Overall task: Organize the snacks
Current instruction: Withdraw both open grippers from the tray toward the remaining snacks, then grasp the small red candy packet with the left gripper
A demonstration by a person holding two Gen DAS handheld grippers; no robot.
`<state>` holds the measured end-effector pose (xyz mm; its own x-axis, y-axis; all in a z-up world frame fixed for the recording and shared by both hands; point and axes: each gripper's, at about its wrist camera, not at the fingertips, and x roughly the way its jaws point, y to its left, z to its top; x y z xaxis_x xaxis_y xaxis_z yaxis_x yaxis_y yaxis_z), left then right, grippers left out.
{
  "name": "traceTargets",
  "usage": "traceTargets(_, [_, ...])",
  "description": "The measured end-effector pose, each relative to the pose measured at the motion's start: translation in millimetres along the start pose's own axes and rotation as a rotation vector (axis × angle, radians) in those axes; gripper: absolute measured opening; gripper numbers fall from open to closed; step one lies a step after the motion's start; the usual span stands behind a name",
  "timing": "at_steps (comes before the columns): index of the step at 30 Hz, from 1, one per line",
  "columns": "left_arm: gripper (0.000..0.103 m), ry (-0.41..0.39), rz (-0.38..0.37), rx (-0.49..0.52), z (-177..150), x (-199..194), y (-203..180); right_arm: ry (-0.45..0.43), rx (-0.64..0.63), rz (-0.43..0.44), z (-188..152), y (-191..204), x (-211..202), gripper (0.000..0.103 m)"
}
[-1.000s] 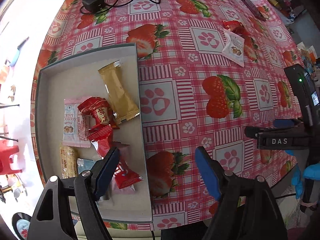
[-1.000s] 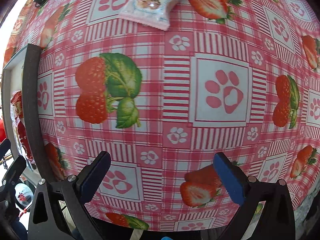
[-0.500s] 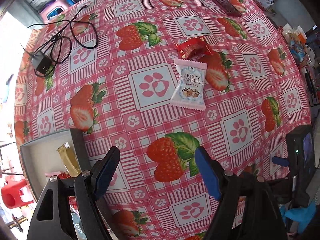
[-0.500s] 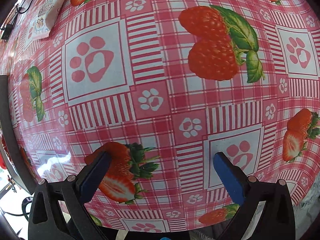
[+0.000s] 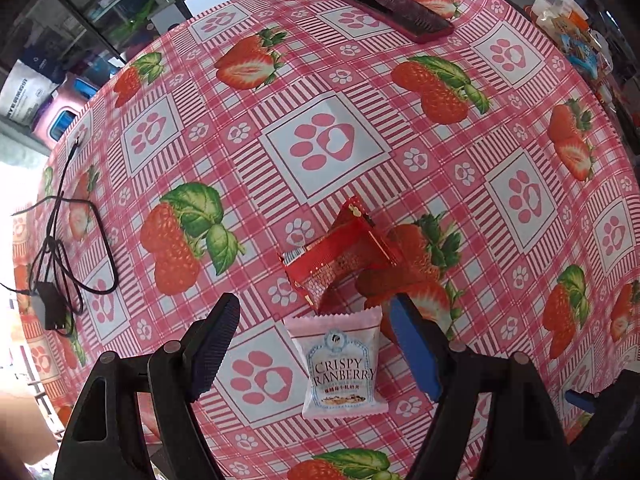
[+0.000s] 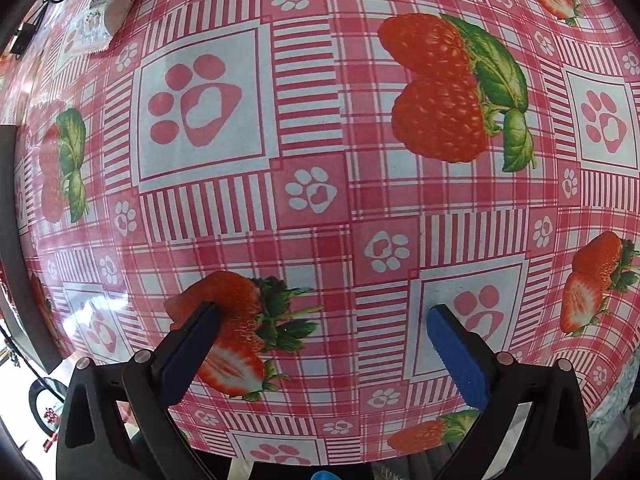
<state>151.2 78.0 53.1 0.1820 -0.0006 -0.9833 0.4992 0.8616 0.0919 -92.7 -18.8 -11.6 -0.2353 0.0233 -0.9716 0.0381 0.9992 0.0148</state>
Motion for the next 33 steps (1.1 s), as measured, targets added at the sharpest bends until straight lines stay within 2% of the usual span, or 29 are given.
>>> traceTargets(5, [0.08,0.038,0.024,0.044,16,23,-7,-0.003,-0.015,-0.001,0,0,1,0.103])
traceTargets(9, [0.079,0.033,-0.025,-0.034,23,28,3,-0.012,-0.029,-0.002,-4,2,-1,0.103])
traceTargets(10, [0.067,0.037,-0.037,-0.057,27,31,8,-0.017,-0.034,-0.004,-5,3,-2,0.103])
traceTargets(11, [0.051,0.043,-0.069,-0.082,29,32,13,-0.023,-0.035,-0.005,-7,4,-2,0.103])
traceTargets(12, [0.042,0.049,-0.093,-0.11,30,32,17,-0.028,-0.037,-0.005,-9,5,-2,0.103])
traceTargets(13, [0.027,0.049,-0.082,-0.131,30,31,21,-0.031,-0.042,-0.006,-10,5,-2,0.103])
traceTargets(18, [0.027,0.06,-0.013,-0.183,11,29,45,-0.033,-0.056,-0.009,-11,7,-2,0.103])
traceTargets(23, [0.027,0.096,-0.051,-0.254,-37,25,66,-0.043,-0.061,-0.01,-11,7,-3,0.103])
traceTargets(26, [0.027,0.115,-0.09,-0.259,-71,18,51,-0.045,-0.062,-0.01,-11,7,-4,0.103])
traceTargets(29, [0.027,0.123,-0.146,-0.235,-101,9,18,-0.046,-0.063,-0.011,-11,7,-4,0.103])
traceTargets(33, [0.027,0.139,-0.168,-0.303,-145,-2,-4,-0.055,-0.07,-0.012,-11,7,-4,0.103])
